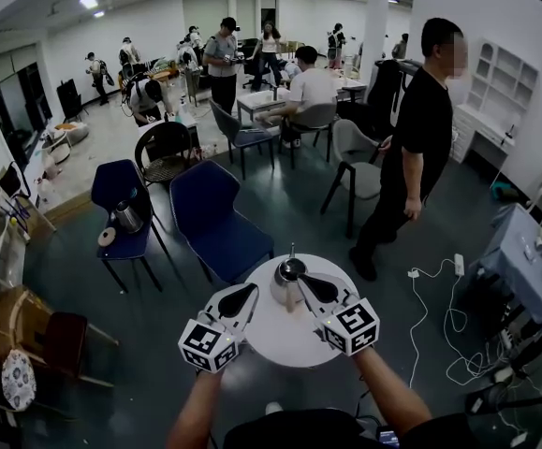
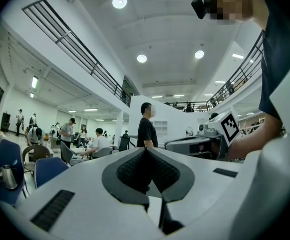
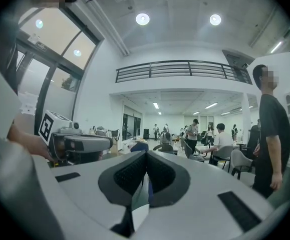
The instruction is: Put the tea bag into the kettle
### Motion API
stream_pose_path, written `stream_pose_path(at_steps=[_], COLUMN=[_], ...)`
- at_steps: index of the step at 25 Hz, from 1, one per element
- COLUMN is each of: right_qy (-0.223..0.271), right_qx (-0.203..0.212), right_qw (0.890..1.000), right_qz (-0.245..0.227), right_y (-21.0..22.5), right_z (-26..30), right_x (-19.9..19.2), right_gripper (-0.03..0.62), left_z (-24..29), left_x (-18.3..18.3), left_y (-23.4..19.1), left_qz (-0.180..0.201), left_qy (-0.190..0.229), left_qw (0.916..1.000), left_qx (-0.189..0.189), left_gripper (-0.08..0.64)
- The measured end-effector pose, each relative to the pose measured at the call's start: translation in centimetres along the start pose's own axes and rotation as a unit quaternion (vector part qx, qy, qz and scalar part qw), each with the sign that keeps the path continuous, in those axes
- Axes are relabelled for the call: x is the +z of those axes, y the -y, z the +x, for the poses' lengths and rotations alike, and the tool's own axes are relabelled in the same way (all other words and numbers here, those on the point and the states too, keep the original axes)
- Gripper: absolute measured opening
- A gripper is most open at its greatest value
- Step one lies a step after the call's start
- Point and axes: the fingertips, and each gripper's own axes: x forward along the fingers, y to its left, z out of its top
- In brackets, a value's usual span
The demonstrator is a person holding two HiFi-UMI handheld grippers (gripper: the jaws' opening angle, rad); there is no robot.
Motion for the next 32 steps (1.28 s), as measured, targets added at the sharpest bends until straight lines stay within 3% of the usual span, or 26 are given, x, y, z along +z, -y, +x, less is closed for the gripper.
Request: stream_pose_path(at_steps=[9,32], right_qy=[0.011,0.034], right_qx=[0.013,0.02], right_qw=[1.0,0.999], right_qz=[0.006,0.021], right_y=[0.3,1.3], right_z=[-4.2,-19.6], right_x=[0.3,-1.1], right_gripper=[0.015,0.015], left_z=[0.6,1.7], left_x=[0.2,-0.2], left_y=[4.3,20.0], left_qz=[0.001,0.02], left_qy=[-0.006,-0.022], left_qw=[1.0,0.9996], left_qx=[0.005,0.0], left_gripper=[0.018,0.018])
